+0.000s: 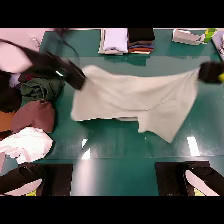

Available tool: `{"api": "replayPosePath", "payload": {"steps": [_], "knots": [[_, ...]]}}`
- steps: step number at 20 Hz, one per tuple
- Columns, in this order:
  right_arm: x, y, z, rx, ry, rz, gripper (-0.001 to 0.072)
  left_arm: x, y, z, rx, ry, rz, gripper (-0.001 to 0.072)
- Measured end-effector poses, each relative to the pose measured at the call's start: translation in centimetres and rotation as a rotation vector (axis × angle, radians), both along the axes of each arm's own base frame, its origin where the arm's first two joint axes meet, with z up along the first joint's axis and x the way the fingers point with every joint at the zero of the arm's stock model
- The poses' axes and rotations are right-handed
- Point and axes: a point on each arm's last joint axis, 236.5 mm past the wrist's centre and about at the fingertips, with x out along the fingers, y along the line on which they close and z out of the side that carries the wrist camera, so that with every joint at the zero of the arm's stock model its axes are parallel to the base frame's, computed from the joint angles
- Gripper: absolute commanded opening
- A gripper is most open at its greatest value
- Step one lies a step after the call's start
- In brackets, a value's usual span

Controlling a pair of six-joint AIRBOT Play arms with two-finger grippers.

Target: Fold the shirts.

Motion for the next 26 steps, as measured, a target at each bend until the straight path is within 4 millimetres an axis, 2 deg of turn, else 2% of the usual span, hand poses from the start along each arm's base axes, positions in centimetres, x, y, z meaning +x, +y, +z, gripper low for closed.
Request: {"api": "replayPosePath", "payload": {"steps": [2,3,4,5,6,8,10,12,14,15,17,20,23,26], "knots": [[-0.3,-0.5,-5.2,-0.018,0.101,-0.016,0.0018,-0.5,-1.4,-6.7,0.06,0.131,-0.03,0.0024],[-0.5,-0.6,-7.3,-0.023,0.136,-0.022,0.0018,-1.0,-1.9,-9.7,0.09,0.195,-0.041,0.0135],[-0.7,-0.8,-9.1,-0.025,0.164,-0.03,0.0019,-1.2,-2.1,-12.0,0.111,0.241,-0.047,0.0475],[-0.9,-0.9,-10.6,-0.029,0.183,-0.037,0.0018,-1.4,-2.2,-13.9,0.131,0.278,-0.049,0.0579],[-0.9,-1.0,-11.6,-0.032,0.192,-0.041,0.0019,-1.5,-2.3,-15.2,0.146,0.302,-0.049,0.0581],[-0.8,-1.4,-12.6,-0.047,0.191,-0.051,0.0019,-0.9,-1.9,-16.3,0.159,0.315,-0.027,0.0581],[-0.4,-2.4,-12.6,-0.071,0.177,-0.071,0.0019,1.2,0.0,-15.6,0.145,0.295,0.049,0.0581],[-0.1,-3.7,-12.4,-0.08,0.165,-0.109,0.0029,3.5,3.0,-14.1,0.115,0.274,0.15,0.0581],[0.3,-5.2,-12.4,-0.07,0.159,-0.16,0.0425,5.3,6.8,-13.3,0.1,0.271,0.257,0.0582],[0.4,-5.9,-12.5,-0.051,0.162,-0.188,0.0461,5.8,8.7,-13.2,0.095,0.28,0.306,0.0582],[0.7,-6.4,-12.9,0.013,0.175,-0.233,0.0461,6.3,11.8,-13.5,0.091,0.308,0.384,0.0582],[1.2,-6.7,-13.2,0.096,0.183,-0.276,0.046,6.4,14.6,-14.9,0.095,0.353,0.449,0.0582],[1.4,-6.7,-13.2,0.136,0.182,-0.291,0.046,6.2,15.7,-17.6,0.113,0.428,0.474,0.0582],[1.5,-6.7,-13.1,0.153,0.181,-0.295,0.0459,5.4,15.6,-20.3,0.121,0.521,0.474,0.0583]]}}
